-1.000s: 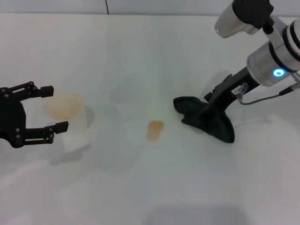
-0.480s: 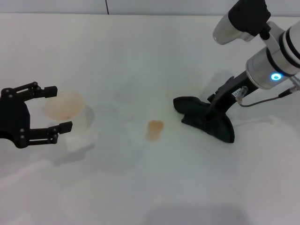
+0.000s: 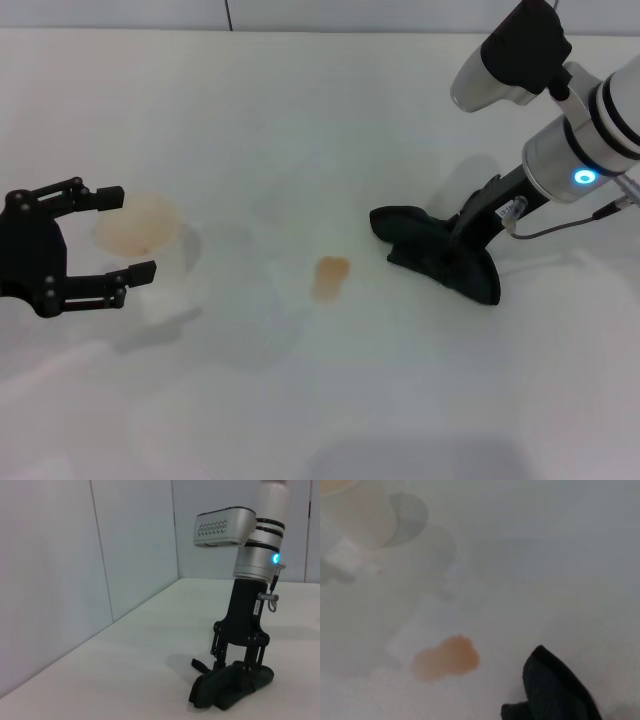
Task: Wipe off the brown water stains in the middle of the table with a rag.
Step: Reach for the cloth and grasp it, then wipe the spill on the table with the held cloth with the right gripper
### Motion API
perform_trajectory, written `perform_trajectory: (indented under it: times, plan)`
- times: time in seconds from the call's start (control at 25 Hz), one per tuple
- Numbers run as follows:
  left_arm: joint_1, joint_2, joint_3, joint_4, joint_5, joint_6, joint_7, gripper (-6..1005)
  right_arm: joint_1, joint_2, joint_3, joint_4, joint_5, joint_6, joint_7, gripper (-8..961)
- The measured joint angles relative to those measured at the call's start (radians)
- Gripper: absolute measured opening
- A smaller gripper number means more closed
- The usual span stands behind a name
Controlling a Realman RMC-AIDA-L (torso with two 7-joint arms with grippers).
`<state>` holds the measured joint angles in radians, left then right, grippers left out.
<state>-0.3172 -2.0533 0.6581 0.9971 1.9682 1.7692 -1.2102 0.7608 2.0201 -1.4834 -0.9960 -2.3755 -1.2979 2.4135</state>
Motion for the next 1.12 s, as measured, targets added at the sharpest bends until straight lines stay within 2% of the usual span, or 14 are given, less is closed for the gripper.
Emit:
perform_trajectory:
  times: [0.28,0.92,1.12]
  plan:
    - [0.0,-0.003,0.0,0.0,0.0,-0.004,0.0,879,0.007,0.0,-0.027,-0.001,-0.001,0.002,0.01,600]
    - [0.001,-0.01,0.0,-0.001,0.0,-0.025,0.014,879,0.017,0.004,-0.059,-0.031,0.031,0.007,0.061,100]
    - [0.001,-0.01,0.0,-0.001,0.007,-0.027,0.021,879,0.026,0.006,-0.169,-0.064,0.071,0.046,0.105,87]
